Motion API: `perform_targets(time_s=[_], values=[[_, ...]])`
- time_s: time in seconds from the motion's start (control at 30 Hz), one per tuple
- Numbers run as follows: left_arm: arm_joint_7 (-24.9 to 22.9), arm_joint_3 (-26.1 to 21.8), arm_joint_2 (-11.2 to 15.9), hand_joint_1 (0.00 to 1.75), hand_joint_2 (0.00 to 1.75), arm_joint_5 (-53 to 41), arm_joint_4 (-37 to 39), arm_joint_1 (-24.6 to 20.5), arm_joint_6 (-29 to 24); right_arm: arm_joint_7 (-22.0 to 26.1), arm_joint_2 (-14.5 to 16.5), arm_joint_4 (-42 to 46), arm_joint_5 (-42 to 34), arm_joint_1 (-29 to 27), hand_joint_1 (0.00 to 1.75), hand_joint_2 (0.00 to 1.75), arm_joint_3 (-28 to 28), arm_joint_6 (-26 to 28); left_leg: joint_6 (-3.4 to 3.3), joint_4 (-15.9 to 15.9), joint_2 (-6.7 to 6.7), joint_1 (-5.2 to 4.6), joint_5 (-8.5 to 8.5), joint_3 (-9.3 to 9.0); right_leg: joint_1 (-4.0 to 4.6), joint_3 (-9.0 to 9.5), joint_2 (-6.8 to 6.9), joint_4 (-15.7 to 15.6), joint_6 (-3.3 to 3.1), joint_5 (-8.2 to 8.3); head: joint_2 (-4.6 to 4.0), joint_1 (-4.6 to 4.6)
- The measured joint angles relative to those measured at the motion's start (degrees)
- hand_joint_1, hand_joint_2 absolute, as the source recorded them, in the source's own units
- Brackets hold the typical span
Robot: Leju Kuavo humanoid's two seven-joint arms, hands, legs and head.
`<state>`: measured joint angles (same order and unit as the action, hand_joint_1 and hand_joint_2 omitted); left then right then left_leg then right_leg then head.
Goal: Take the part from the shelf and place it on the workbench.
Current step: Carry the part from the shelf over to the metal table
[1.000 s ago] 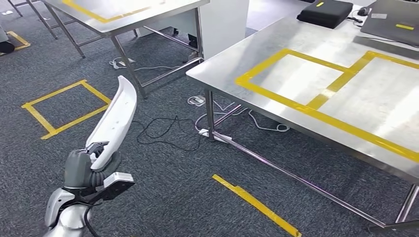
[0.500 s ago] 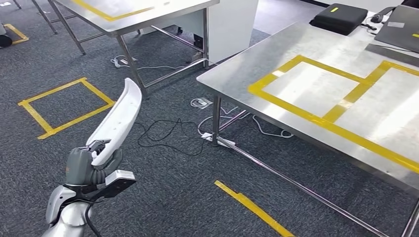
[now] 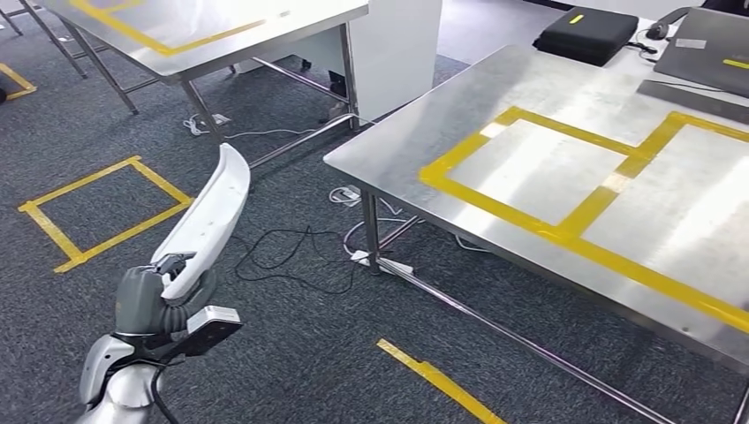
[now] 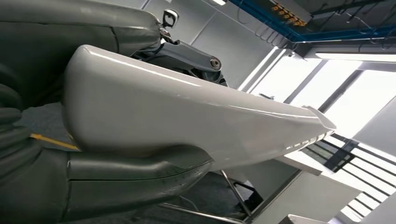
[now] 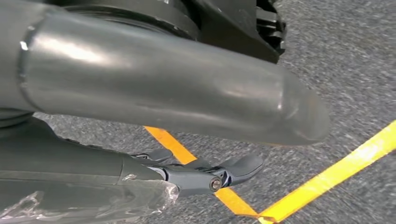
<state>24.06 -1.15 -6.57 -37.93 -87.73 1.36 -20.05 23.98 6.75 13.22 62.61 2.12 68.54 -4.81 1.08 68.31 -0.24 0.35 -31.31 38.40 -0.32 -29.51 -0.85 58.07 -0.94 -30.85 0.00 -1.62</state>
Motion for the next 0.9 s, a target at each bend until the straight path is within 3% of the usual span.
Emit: perform_targets(time_s=[0.03, 0.1, 0.23, 0.3, 0.4, 0.43, 0.47, 0.53, 0.6, 0.63, 0.7, 0.77, 0.83, 0.9], values=[[-0.02, -0.01, 0.02, 1.75, 1.75, -0.04, 0.02, 0.02, 0.01, -0.03, 0.0, 0.0, 0.07, 0.05, 0.0, 0.0, 0.0, -0.01, -0.18, -3.28, -0.27, -0.03, 2.55, -0.83, 0.01, 0.78, -0.31, 0.03, 0.22, -0.54, 0.0, -0.02], [-0.1, -0.01, 0.03, 1.75, 1.75, -0.15, 0.08, 0.07, 0.08, -0.13, 0.01, -0.01, 0.19, 0.26, 0.0, 0.0, 0.0, -0.02, -0.69, -7.74, -0.73, -0.17, 4.76, -2.04, 0.04, 1.22, -0.94, -0.04, 0.92, -1.42, 0.0, 0.07], [-0.32, -0.07, -0.04, 1.75, 1.75, -0.33, 0.15, 0.01, 0.33, -0.29, -0.02, -0.02, 0.32, 0.33, 0.0, 0.0, 0.0, -0.02, -2.07, -9.26, -0.21, -0.12, 4.71, -3.39, 0.13, 1.36, -1.02, 0.93, 2.4, -1.99, 0.0, 0.29], [-0.33, -0.13, -0.17, 1.75, 1.75, -0.34, 0.17, -0.15, 0.49, -0.29, -0.07, -0.02, 0.39, 0.48, 0.0, 0.0, -0.01, -0.02, -2.57, -9.56, 0.33, 0.05, 4.41, -4.26, 0.13, -1.3, -0.14, 5.43, 2.88, -3.7, 0.0, 0.07], [-0.42, -0.21, -0.27, 1.75, 1.75, -0.36, 0.4, -0.19, 0.87, -0.28, -0.07, -0.02, 0.58, 0.56, 0.0, 0.0, -0.01, -0.05, -2.96, -9.56, 1.18, -0.16, 3.44, -5.03, 0.12, -8.11, 0.36, 15.19, 3.2, -7.12, 0.0, -0.07], [-0.45, -0.22, -0.31, 1.75, 1.75, -0.39, 0.51, -0.19, 1.05, -0.28, -0.07, -0.02, 0.67, 0.47, 0.0, 0.0, 0.0, -0.07, -2.99, -9.56, 1.44, -0.25, 3.08, -5.44, 0.14, -9.29, 0.4, 15.81, 3.14, -6.61, 0.0, -0.08], [-0.47, -0.23, -0.34, 1.75, 1.75, -0.44, 0.61, -0.19, 1.22, -0.28, -0.07, -0.02, 0.75, 0.39, 0.0, 0.0, 0.0, -0.08, -3.0, -9.56, 1.71, -0.34, 2.66, -5.98, 0.18, -9.45, 0.54, 14.34, 2.98, -4.77, 0.0, -0.09], [-0.49, -0.23, -0.37, 1.75, 1.75, -0.52, 0.73, -0.2, 1.5, -0.28, -0.08, -0.02, 0.83, 0.35, 0.0, 0.0, 0.0, -0.08, -2.93, -9.63, 2.46, -0.53, 1.75, -7.26, 0.5, -7.61, 1.92, 7.6, 2.32, 0.59, 0.0, -0.04], [-0.53, -0.27, -0.37, 1.75, 1.75, -0.62, 0.84, -0.23, 1.72, -0.27, -0.12, -0.02, 0.9, 0.6, 0.0, 0.0, -0.01, -0.09, -2.54, -9.75, 3.3, -0.76, 1.09, -7.94, 1.19, -6.19, 3.95, 2.55, 1.51, 2.79, 0.0, 0.02], [-0.57, -0.3, -0.38, 1.75, 1.75, -0.77, 0.9, -0.25, 1.86, -0.26, -0.14, -0.02, 0.93, 0.69, 0.0, 0.0, -0.02, -0.1, -2.23, -9.73, 3.75, -0.86, 0.93, -8.13, 1.45, -6.15, 4.4, 1.73, 1.14, 2.75, 0.0, 0.09], [-0.7, -0.3, -0.39, 1.75, 1.75, -1.1, 0.99, -0.29, 2.25, -0.25, -0.17, -0.02, 1.08, 0.67, 0.0, 0.0, -0.02, -0.11, -1.57, -9.51, 4.32, -0.98, 0.69, -8.49, 1.37, -5.66, 3.5, 0.93, 0.5, 3.25, 0.0, 0.08], [-0.92, -0.27, -0.37, 1.75, 1.75, -1.35, 1.1, -0.42, 2.51, -0.24, -0.2, -0.02, 1.21, 0.63, 0.0, 0.0, 0.01, -0.1, -0.93, -8.08, 3.14, -0.8, -0.44, -8.38, 0.88, -4.9, 2.31, 0.41, 0.01, 3.63, 0.0, 0.19], [-1.23, -0.28, -0.32, 1.75, 1.75, -1.61, 1.29, -0.53, 2.62, -0.22, -0.21, -0.02, 1.28, 0.84, 0.0, 0.0, 0.01, -0.09, -0.29, -2.9, 1.31, -0.42, -3.51, -5.95, 0.54, -4.53, 1.12, 0.19, -0.22, 3.75, 0.0, 0.31], [-1.44, -0.29, -0.27, 1.75, 1.75, -1.81, 1.59, -0.5, 2.65, -0.23, -0.2, -0.02, 1.31, 0.9, 0.0, 0.0, 0.0, -0.12, 0.24, 3.7, 0.75, -0.05, -6.19, -2.1, 0.41, -4.48, -0.16, 0.19, -0.27, 3.68, 0.0, 0.32]])
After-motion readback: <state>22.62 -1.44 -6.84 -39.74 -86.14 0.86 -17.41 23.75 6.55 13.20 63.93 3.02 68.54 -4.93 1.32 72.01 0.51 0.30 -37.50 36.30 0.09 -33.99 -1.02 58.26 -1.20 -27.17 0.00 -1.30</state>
